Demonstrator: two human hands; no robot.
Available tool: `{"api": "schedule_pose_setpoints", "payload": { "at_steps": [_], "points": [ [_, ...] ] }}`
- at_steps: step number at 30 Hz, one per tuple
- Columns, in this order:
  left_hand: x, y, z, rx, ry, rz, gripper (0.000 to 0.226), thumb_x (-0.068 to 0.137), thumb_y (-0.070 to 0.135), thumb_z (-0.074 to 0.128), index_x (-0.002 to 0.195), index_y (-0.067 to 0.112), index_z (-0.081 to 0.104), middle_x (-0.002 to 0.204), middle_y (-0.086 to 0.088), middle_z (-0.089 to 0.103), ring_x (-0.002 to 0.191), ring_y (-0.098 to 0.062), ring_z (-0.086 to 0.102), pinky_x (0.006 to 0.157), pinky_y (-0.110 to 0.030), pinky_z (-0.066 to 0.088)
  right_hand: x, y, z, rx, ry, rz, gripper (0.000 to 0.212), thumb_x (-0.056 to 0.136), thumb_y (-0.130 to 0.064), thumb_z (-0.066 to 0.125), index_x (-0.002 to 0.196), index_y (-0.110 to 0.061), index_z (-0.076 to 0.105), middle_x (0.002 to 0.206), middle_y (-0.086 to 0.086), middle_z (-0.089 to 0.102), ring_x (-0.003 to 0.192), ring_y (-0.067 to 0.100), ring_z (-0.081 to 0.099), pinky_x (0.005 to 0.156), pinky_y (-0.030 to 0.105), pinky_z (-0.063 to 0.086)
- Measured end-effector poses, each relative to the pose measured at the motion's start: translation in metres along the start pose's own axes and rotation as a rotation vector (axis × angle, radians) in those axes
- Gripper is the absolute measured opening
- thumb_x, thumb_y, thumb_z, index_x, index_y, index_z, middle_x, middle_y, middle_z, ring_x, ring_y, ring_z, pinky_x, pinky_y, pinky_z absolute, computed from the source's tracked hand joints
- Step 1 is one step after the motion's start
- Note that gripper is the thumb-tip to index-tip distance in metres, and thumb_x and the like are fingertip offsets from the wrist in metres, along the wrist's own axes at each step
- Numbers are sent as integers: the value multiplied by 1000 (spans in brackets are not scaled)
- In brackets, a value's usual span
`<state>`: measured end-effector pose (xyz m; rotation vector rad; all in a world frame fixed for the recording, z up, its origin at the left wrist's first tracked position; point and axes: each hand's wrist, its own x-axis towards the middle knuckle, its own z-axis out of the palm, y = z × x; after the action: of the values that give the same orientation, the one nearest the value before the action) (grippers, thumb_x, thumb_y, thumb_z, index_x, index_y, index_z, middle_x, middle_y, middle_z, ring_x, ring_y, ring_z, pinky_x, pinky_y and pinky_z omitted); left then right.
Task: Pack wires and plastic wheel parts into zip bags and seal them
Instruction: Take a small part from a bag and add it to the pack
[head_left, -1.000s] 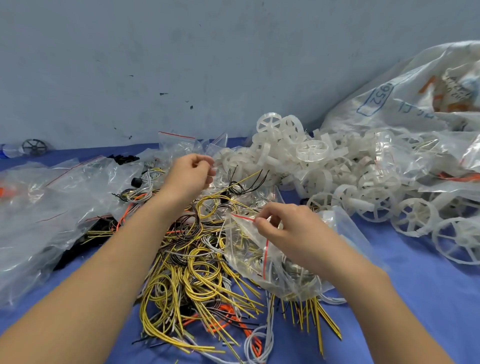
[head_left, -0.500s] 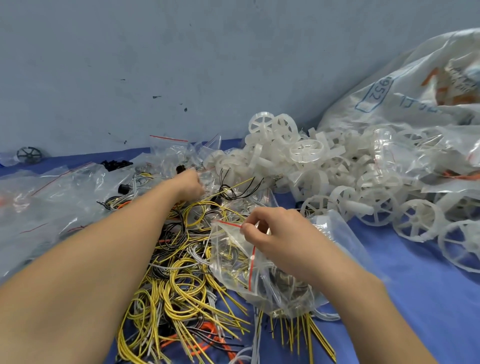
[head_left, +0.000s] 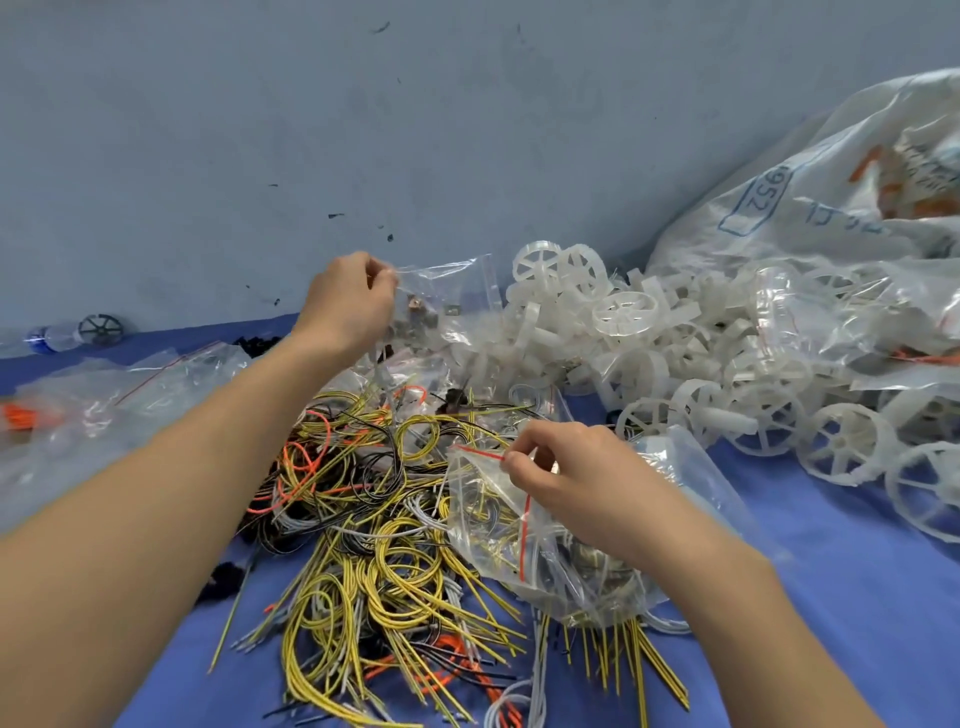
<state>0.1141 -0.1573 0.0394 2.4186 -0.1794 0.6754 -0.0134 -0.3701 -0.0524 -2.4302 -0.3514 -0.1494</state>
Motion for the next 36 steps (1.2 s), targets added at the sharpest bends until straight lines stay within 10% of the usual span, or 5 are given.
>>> {"api": "schedule_pose_setpoints", "payload": {
  "at_steps": [10,14,17,23,36],
  "points": [
    [-78,9,1,-876,-44,-486,21,101,20,44,91,9,58,82,-7,65,64,-15,66,66,-34,55,-2,-6,-1,100,13,0,25,95,-55,48,104,-38,64,90,-15,63,64,0,57,59,22,44],
    [-127,10,17,-1188,-75,-553,26,103,24,42,108,6,60,91,-11,71,78,-20,65,73,-36,54,1,-17,-3,327,87,15,80,79,-79,44,143,-31,46,110,-24,56,100,-6,58,88,25,50],
    [-152,14,26,-1173,-33,-498,28,104,26,39,109,10,62,92,-7,73,82,-19,68,73,-36,55,5,-31,-2,598,127,23,92,70,-86,46,146,-34,40,119,-21,59,109,-1,60,98,34,50],
    [-172,11,10,-913,0,-307,18,102,26,45,98,17,62,94,-1,74,85,-16,71,69,-25,56,13,-50,3,933,267,29,27,101,-38,51,102,-27,76,100,-12,75,92,12,71,75,30,60],
    [-173,-17,-32,-708,10,-4,23,95,42,56,90,24,69,85,1,73,76,-14,69,70,-27,55,14,-89,18,723,90,-259,29,95,-43,54,113,-30,73,104,-12,74,101,5,68,89,33,55]
  ]
}}
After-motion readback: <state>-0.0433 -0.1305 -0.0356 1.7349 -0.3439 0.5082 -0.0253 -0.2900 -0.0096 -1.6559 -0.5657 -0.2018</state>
